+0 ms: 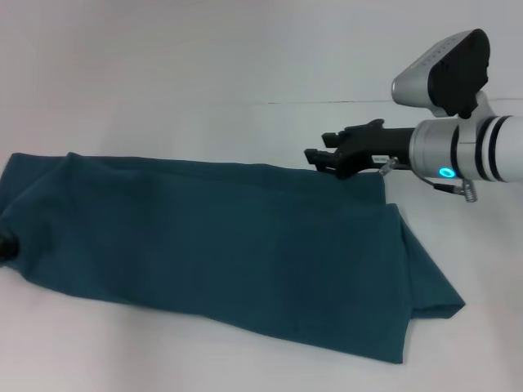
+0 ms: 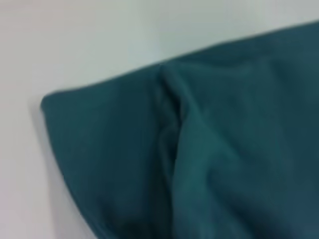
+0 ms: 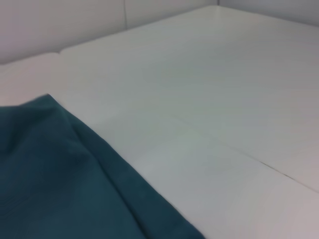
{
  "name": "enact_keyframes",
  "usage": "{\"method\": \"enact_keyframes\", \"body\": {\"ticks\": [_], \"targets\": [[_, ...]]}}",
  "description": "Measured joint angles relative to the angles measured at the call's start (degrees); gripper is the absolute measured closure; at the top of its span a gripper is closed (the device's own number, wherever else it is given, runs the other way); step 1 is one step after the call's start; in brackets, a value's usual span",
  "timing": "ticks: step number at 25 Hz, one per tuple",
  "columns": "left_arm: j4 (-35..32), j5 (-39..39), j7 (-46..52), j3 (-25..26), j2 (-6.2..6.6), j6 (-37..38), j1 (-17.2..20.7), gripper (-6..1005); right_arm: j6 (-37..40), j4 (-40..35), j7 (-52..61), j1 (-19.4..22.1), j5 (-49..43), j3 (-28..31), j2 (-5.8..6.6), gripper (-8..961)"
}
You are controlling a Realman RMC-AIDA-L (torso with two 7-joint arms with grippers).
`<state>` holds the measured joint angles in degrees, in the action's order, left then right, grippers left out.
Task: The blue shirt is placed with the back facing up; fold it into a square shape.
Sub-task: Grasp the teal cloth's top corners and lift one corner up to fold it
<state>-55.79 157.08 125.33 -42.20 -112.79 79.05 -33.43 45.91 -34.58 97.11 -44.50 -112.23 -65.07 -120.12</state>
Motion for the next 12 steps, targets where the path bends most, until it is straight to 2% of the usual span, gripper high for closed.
{"method": "enact_keyframes", "body": {"ticks": [3,12], "targets": [[-2.27,-1.28,-0.15,0.60,-0.37,1.73,0.10,961,0.06,2.59,-2.16,-0.95,2.25,-0.03,-0.03,527],[-8.89,-1.55,-0.03,0.85,-3.08,4.76,0.37,962,3.22,7.83,-4.56,-1.71,6.28,-0.42,-0.12,528]]}}
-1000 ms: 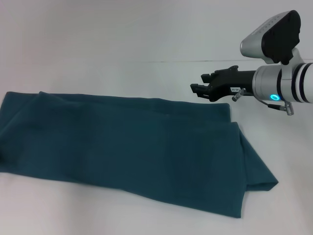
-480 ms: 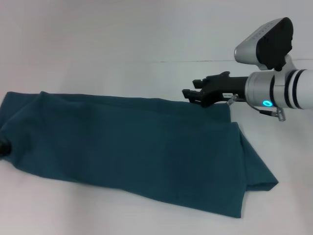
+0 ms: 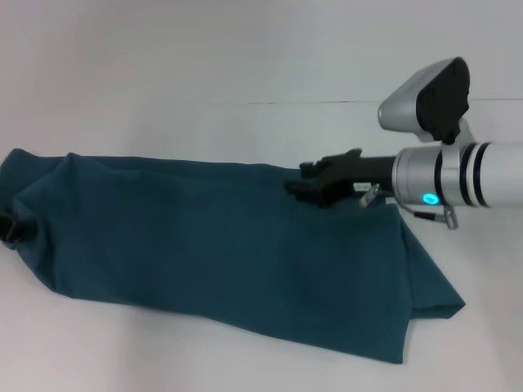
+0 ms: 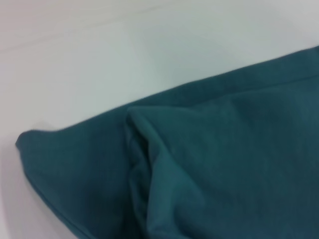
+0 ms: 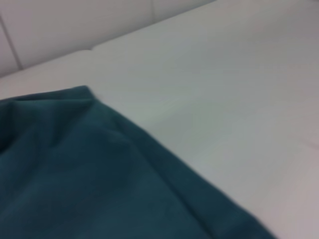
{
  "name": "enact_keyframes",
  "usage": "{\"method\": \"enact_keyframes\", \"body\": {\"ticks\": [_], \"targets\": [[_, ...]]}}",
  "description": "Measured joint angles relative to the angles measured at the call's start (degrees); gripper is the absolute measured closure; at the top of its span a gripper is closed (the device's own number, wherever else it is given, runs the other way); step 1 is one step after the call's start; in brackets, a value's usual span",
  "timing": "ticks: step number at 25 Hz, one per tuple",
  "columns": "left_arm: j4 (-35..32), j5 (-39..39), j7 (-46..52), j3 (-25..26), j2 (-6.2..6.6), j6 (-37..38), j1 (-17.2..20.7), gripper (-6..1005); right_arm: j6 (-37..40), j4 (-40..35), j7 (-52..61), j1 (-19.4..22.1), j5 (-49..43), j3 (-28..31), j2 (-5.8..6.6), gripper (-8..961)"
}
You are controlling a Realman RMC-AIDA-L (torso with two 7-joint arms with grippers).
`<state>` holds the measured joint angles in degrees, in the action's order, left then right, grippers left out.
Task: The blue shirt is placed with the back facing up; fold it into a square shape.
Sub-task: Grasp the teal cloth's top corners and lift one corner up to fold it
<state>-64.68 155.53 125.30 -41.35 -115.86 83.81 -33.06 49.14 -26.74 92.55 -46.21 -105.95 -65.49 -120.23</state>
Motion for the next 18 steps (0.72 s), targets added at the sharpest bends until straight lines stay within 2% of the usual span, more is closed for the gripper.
{"method": "enact_keyframes", "body": {"ticks": [7,12,18], "targets": [[-5.42,-0.06,0.45,1.52,-2.27,1.77,0.01,962,3.63,2.07,-0.30,0.27,4.15,-1.77,-0.18,528],[-9.42,-0.53,0.47,1.66,-4.04,3.85,0.03,961,4.62,3.81,-0.02,0.59,7.56,-1.93,-0.18,646],[-12.98,-3.72,0.45,2.04,-5.11,7.10,0.31,961,5.18,6.30,0.26,0.32,10.46,-2.06,-0.23,772]]}}
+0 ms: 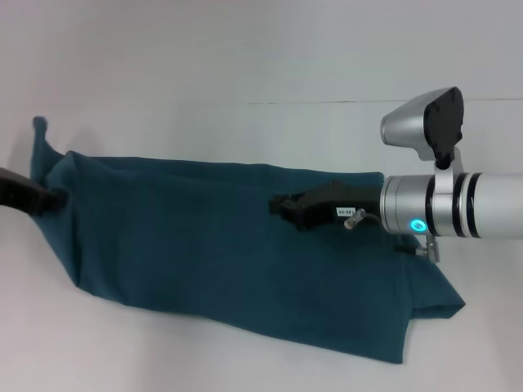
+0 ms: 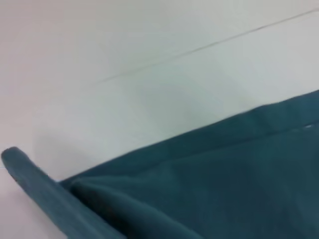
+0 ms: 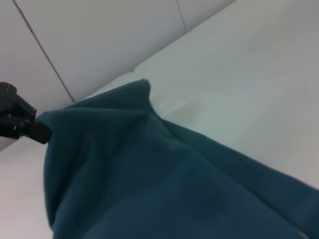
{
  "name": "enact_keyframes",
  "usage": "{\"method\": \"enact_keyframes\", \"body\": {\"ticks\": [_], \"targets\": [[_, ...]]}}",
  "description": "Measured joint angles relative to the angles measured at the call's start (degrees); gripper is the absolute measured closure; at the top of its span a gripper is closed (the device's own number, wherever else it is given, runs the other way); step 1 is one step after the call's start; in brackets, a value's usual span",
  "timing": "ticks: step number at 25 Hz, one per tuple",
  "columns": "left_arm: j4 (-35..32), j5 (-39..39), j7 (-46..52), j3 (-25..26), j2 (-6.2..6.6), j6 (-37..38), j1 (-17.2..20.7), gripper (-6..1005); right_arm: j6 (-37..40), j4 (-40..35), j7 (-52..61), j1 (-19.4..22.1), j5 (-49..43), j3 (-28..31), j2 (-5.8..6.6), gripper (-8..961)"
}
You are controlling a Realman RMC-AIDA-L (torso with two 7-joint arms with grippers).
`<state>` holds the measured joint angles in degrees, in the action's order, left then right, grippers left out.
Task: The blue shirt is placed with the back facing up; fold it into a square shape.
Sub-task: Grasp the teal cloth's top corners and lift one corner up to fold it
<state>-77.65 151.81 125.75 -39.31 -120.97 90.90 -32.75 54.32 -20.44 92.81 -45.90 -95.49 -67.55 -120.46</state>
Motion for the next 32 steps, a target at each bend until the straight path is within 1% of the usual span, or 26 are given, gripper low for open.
{"method": "enact_keyframes", "body": {"ticks": [1,3,5,10,16,18,25,32], "targets": [[0.00,0.00,0.00,0.00,0.00,0.00,0.00,961,0.49,0.29,0.16,0.00,0.10,-0.04,0.00,795],[-1.57,-2.88,-0.28,0.03,-0.57,1.03,0.53,961,1.36,0.59,0.36,-0.02,0.11,-0.09,-0.02,841],[-1.62,-4.10,-0.42,-0.03,-0.69,1.16,0.74,961,1.70,0.68,0.41,0.03,0.13,-0.32,-0.02,887],[-1.77,-9.09,-2.31,-0.25,-1.55,1.56,1.84,961,1.68,0.70,-0.19,0.48,0.13,-1.50,-0.04,885],[-2.47,-13.08,-2.75,-0.14,-1.47,3.92,1.86,961,1.37,0.74,-1.27,0.56,0.13,-2.02,-0.18,883],[-3.55,-14.31,-2.76,-0.12,-1.60,4.68,2.08,961,1.32,0.75,-1.35,0.21,0.13,-2.38,-0.23,883],[-6.11,-17.33,-2.79,-0.47,-2.77,5.79,2.88,960,0.80,1.30,-0.81,-2.02,0.13,-4.74,-0.39,883],[-7.84,-22.54,-2.57,-0.22,-2.87,7.50,3.63,960,-0.37,2.17,0.25,-3.51,0.13,-7.59,-0.48,882]]}}
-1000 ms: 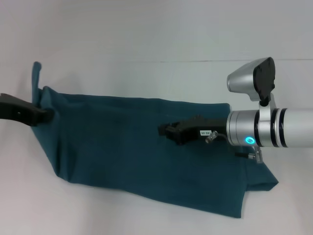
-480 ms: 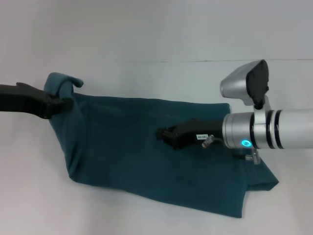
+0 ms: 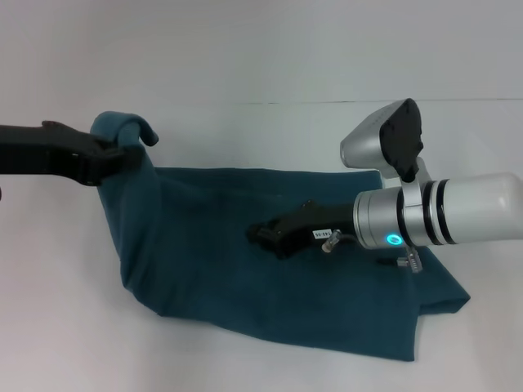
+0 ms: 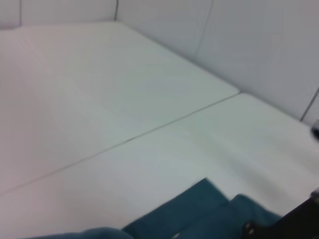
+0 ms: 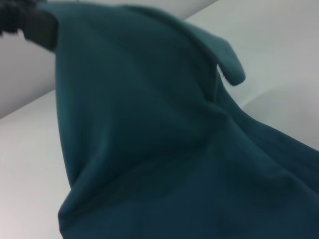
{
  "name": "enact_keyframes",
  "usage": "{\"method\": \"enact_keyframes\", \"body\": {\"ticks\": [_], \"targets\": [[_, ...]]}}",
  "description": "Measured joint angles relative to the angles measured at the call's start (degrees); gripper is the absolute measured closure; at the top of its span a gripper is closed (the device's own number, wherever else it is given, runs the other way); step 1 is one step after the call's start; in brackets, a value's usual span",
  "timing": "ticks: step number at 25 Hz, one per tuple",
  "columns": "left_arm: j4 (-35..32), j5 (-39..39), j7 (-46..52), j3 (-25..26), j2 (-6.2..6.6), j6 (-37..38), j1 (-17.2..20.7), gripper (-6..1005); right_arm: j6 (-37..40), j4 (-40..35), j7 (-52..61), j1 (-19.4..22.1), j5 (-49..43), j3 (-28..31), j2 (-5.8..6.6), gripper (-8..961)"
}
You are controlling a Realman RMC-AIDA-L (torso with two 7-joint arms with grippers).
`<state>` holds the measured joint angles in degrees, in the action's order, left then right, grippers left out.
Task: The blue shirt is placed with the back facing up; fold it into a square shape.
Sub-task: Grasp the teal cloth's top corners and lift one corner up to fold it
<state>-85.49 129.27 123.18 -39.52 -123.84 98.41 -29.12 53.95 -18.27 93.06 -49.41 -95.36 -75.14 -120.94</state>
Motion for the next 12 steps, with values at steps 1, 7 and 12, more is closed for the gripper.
{"method": "enact_keyframes", "body": {"ticks": [1,7,12], "targets": [[-0.57,-0.91,0.13,-0.07,0.00,0.30,0.24,960,0.00,0.22,0.01,-0.18,0.00,-0.21,0.00,882],[-2.26,-5.69,1.08,-0.27,-0.15,1.42,0.74,960,0.73,0.58,0.02,-0.46,0.00,-1.22,0.00,882],[-2.14,-8.20,1.19,-0.90,-0.21,1.49,0.34,960,2.98,0.74,0.02,-0.45,0.01,-1.99,-0.12,882]]}}
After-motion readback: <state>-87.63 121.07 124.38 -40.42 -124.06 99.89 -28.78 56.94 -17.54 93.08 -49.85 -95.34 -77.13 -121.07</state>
